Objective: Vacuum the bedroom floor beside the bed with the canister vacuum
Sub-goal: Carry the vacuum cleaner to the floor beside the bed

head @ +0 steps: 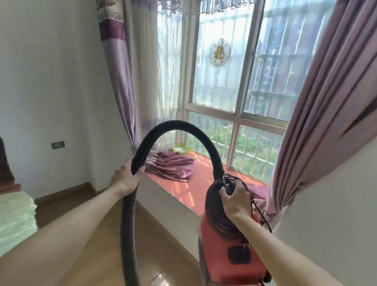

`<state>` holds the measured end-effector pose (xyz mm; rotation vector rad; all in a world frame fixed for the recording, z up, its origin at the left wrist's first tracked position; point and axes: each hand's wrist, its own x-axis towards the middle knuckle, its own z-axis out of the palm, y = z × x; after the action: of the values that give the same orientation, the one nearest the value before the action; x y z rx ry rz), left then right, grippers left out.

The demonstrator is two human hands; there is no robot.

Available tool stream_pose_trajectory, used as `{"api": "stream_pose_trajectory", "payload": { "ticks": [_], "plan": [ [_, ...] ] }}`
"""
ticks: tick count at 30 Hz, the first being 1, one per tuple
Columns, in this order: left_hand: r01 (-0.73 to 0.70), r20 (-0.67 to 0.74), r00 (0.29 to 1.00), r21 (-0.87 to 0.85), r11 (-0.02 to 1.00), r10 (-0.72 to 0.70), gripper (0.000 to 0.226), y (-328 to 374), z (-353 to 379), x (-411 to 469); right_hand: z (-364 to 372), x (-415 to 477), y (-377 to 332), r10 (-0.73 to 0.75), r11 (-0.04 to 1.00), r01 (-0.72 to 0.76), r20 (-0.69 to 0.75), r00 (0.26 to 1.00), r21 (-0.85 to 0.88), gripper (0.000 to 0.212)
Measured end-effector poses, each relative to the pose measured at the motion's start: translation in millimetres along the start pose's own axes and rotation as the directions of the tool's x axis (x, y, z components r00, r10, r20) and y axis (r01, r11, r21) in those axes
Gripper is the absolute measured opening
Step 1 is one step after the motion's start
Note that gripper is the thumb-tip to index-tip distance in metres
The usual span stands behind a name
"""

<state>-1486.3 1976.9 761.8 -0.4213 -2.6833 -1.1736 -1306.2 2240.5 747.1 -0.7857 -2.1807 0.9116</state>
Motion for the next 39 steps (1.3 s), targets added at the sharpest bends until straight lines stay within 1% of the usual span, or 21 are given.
{"api": "stream_pose_trajectory", "payload": {
  "ticks": [4, 8, 15, 18, 23, 33, 35, 39],
  "plan": [
    [0.055, -0.060, 0.997, 0.043, 0.998, -0.053, 0.044, -30.2, -12.8, 16.9, 47.9, 18.5, -14.4, -0.046, 0.998, 0.043, 0.100, 0.994, 0.035, 0.020],
    [0.107, -0.127, 0.987, 0.052, 0.993, -0.099, 0.042, -60.1, -25.6, 41.1, 100.6, 38.1, -32.4, -0.070, 0.995, 0.055, 0.184, 0.980, 0.085, 0.018],
    [0.231, -0.226, 0.951, 0.073, 0.970, -0.210, 0.040, -115.2, -48.1, 97.0, 199.5, 74.2, -74.4, -0.129, 0.985, 0.087, 0.302, 0.945, 0.148, 0.018],
    [0.272, -0.248, 0.937, 0.073, 0.959, -0.247, 0.043, -142.1, -59.7, 122.5, 239.1, 92.5, -96.0, -0.166, 0.980, 0.118, 0.334, 0.928, 0.159, 0.018],
    [0.302, -0.292, 0.917, 0.058, 0.951, -0.274, 0.038, -178.0, -81.0, 166.9, 297.0, 122.8, -129.6, -0.208, 0.971, 0.145, 0.369, 0.906, 0.192, 0.019],
    [0.321, -0.357, 0.891, 0.058, 0.945, -0.281, 0.038, -211.1, -104.2, 228.8, 381.8, 177.5, -175.5, -0.250, 0.960, 0.170, 0.413, 0.875, 0.221, 0.020],
    [0.334, -0.359, 0.885, 0.048, 0.942, -0.295, 0.034, -216.5, -104.0, 239.5, 399.3, 187.9, -180.9, -0.261, 0.957, 0.174, 0.431, 0.864, 0.231, 0.019],
    [0.374, -0.405, 0.852, 0.028, 0.927, -0.331, 0.029, -228.8, -101.2, 268.4, 439.5, 213.6, -193.3, -0.289, 0.949, 0.183, 0.475, 0.831, 0.257, 0.023]
  ]
}}
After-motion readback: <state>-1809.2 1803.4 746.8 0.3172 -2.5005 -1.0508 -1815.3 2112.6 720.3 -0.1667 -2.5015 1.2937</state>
